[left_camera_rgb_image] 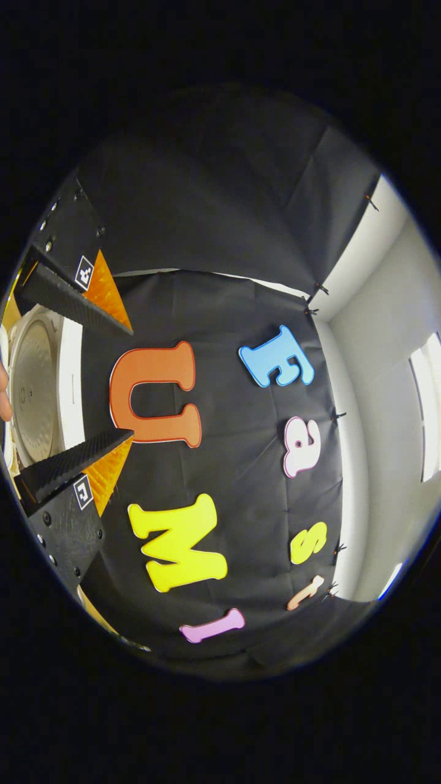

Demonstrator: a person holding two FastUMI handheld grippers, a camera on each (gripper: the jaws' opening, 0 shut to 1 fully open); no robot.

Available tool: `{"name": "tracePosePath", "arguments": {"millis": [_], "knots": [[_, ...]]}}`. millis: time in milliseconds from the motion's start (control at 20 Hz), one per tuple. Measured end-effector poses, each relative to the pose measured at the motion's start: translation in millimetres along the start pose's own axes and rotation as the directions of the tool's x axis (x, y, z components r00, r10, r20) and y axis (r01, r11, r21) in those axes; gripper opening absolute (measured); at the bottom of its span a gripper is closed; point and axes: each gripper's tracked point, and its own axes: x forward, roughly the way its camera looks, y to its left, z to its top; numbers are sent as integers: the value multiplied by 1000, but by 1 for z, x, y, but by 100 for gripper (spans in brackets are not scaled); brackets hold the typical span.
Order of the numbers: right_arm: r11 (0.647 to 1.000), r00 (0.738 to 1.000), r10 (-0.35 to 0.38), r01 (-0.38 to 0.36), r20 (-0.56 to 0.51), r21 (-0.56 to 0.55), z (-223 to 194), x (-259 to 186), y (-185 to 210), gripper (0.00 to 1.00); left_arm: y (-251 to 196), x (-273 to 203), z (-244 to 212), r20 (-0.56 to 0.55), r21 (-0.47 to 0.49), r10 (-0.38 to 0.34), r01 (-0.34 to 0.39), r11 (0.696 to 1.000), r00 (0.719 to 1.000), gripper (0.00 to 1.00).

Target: Close the left gripper, press the button to open the rice cooker; take a wooden spoon from the chopstick holder with the right hand, scoop a spoonful of rice and pour it into the rice cooker, then put the wooden spoon back into the chopstick holder.

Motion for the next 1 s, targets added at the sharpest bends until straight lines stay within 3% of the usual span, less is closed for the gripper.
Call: {"name": "tracePosePath", "arguments": {"millis": [150,400,1000], "knots": [[1000,1000,-18,18,10,-11,2,-3,0,99,-1,13,-31,-74,12,-11,12,1000,997,95],[1000,1000,-18,18,2,-22,2,-10,11,99,3,14,-57,-188,-125,-41,17,992,981,98],[1000,999,12,-12,30,-9,20,-53,28,99,1,-10,-54,-341,-104,-78,45,994,937,99]]}}
